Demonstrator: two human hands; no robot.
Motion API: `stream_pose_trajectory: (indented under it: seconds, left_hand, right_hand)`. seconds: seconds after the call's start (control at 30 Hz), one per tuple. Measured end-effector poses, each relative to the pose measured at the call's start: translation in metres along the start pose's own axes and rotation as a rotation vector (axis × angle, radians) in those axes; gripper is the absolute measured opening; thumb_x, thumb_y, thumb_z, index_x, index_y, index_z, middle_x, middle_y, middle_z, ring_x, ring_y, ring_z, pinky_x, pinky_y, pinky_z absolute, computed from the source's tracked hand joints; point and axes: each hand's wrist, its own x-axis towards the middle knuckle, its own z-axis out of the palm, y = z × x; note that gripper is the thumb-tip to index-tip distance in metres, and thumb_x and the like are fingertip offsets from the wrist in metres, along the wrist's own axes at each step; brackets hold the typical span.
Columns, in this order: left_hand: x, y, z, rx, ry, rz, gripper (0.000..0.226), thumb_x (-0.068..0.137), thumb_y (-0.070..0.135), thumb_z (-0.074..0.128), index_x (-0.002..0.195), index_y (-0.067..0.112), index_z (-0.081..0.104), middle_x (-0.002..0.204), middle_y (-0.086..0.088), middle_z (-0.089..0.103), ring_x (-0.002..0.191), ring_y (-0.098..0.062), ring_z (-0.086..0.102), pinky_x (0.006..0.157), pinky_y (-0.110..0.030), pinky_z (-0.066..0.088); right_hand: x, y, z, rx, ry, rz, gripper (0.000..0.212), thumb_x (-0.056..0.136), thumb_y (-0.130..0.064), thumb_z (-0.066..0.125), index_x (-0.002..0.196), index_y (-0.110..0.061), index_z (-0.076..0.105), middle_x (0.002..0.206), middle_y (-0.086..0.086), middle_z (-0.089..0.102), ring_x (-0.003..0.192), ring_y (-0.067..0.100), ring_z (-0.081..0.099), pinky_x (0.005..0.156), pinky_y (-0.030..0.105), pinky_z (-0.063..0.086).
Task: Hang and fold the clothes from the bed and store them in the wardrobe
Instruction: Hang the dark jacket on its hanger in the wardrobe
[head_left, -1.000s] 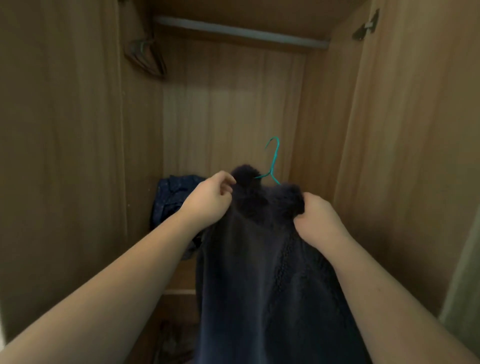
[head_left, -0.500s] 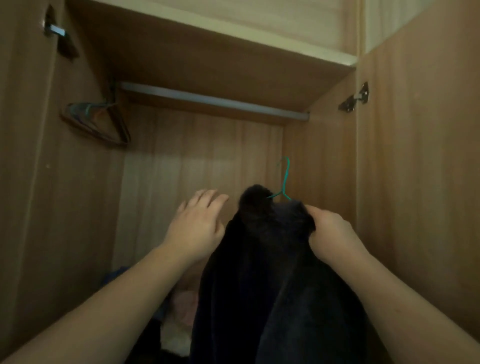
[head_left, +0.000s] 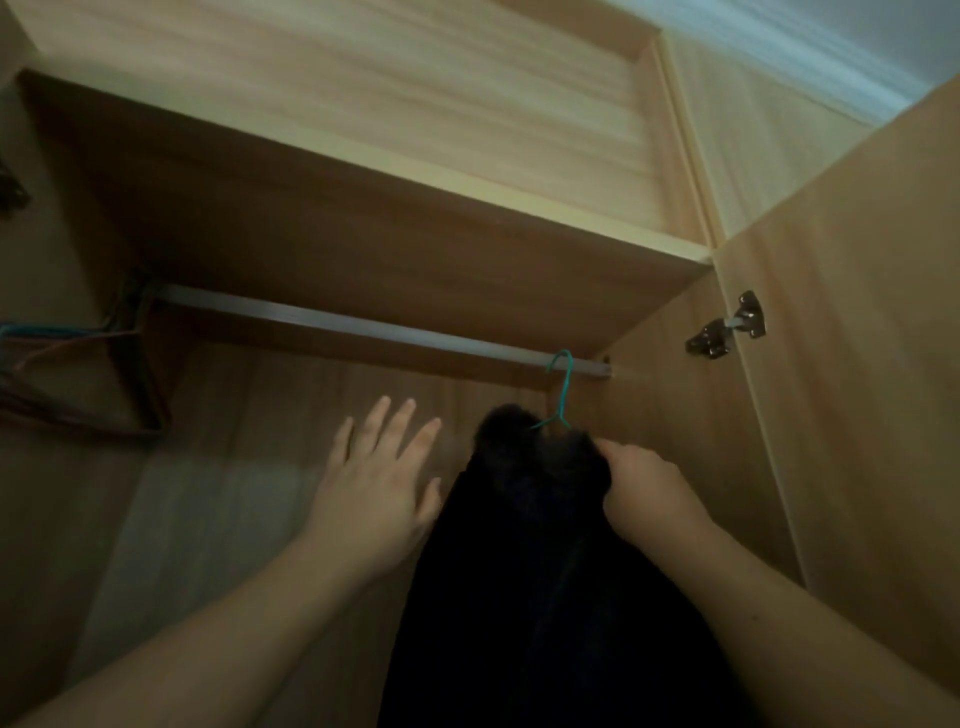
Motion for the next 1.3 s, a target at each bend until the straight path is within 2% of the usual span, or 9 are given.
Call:
stream_pose_trajectory:
  seconds: [0.13,0.3,0.47,0.73,0.97,1.03,1.1,1.23,1.3]
  left_hand:
    - [0.037,-0.005,0.028,0.065,0.054,-0.020,0.067,0.091,0.058,0.023,0.153,0.033,0.031,0.164,-0.001,0.025,0.152,-0.024,0.013,0.121,-0.050,0.017]
    - [0.078,0.003,0.064,0.111,0.130,-0.015,0.068,0.091,0.060,0.028,0.150,0.030,0.038,0.160,-0.004,0.033,0.150,-0.026,0.021,0.119,-0.052,0.024]
    - [0.113,0.014,0.096,0.137,0.178,-0.002,0.067,0.093,0.060,0.026,0.153,0.031,0.033,0.161,-0.003,0.030,0.151,-0.026,0.017,0.121,-0.052,0.019]
    - [0.116,0.023,0.140,0.117,0.186,-0.031,0.064,0.091,0.054,0.033,0.146,0.024,0.046,0.154,-0.009,0.042,0.146,-0.031,0.031,0.115,-0.055,0.029]
    - [0.087,0.035,0.140,0.059,0.147,-0.015,0.064,0.088,0.052,0.037,0.144,0.020,0.047,0.149,-0.011,0.047,0.142,-0.033,0.037,0.111,-0.054,0.036]
    - [0.077,0.038,0.130,0.032,0.141,-0.011,0.065,0.088,0.051,0.037,0.144,0.021,0.046,0.150,-0.010,0.047,0.142,-0.033,0.037,0.111,-0.054,0.036]
    - [0.066,0.041,0.118,-0.005,0.129,-0.007,0.065,0.088,0.051,0.035,0.145,0.021,0.044,0.151,-0.010,0.045,0.142,-0.032,0.036,0.111,-0.053,0.036]
    - [0.042,0.043,0.100,-0.106,0.079,-0.003,0.068,0.087,0.053,0.030,0.148,0.023,0.040,0.155,-0.008,0.038,0.146,-0.030,0.029,0.111,-0.050,0.034]
    - [0.027,0.044,0.094,-0.153,0.044,-0.011,0.070,0.086,0.053,0.027,0.148,0.023,0.039,0.157,-0.008,0.036,0.148,-0.029,0.026,0.111,-0.050,0.034]
  right_hand:
    - [0.051,0.020,0.021,0.030,0.080,-0.005,0.029,0.093,-0.025,0.048,0.120,-0.029,0.060,0.116,0.005,0.067,0.104,0.036,0.065,0.088,0.043,0.054]
    - [0.121,0.047,0.041,0.017,0.116,-0.029,0.027,0.095,-0.022,0.051,0.120,-0.030,0.058,0.115,0.004,0.066,0.104,0.031,0.065,0.088,0.041,0.054]
    - [0.164,0.059,0.071,-0.018,0.136,-0.056,0.022,0.094,-0.018,0.050,0.113,-0.025,0.058,0.117,0.007,0.066,0.106,0.033,0.065,0.087,0.039,0.053]
    - [0.168,0.076,0.112,-0.045,0.117,-0.046,0.025,0.093,-0.015,0.050,0.115,-0.021,0.058,0.116,0.008,0.065,0.106,0.035,0.064,0.090,0.042,0.054]
    - [0.144,0.060,0.090,-0.118,0.064,-0.007,0.023,0.094,-0.021,0.049,0.114,-0.020,0.060,0.119,0.009,0.065,0.108,0.034,0.063,0.084,0.039,0.051]
    - [0.133,0.055,0.080,-0.162,0.054,0.007,0.026,0.094,-0.023,0.050,0.119,-0.019,0.056,0.122,0.009,0.061,0.109,0.033,0.062,0.078,0.037,0.047]
    - [0.120,0.052,0.074,-0.181,0.060,0.001,0.040,0.093,-0.022,0.052,0.133,-0.019,0.046,0.127,0.009,0.054,0.109,0.034,0.060,0.074,0.037,0.044]
    - [0.094,0.049,0.065,-0.092,0.077,0.036,0.053,0.096,-0.021,0.050,0.146,-0.023,0.034,0.137,0.009,0.042,0.109,0.034,0.057,0.079,0.042,0.050]
    - [0.080,0.048,0.061,-0.066,0.078,0.047,0.060,0.097,-0.021,0.051,0.152,-0.026,0.028,0.146,0.009,0.035,0.116,0.033,0.053,0.085,0.043,0.050]
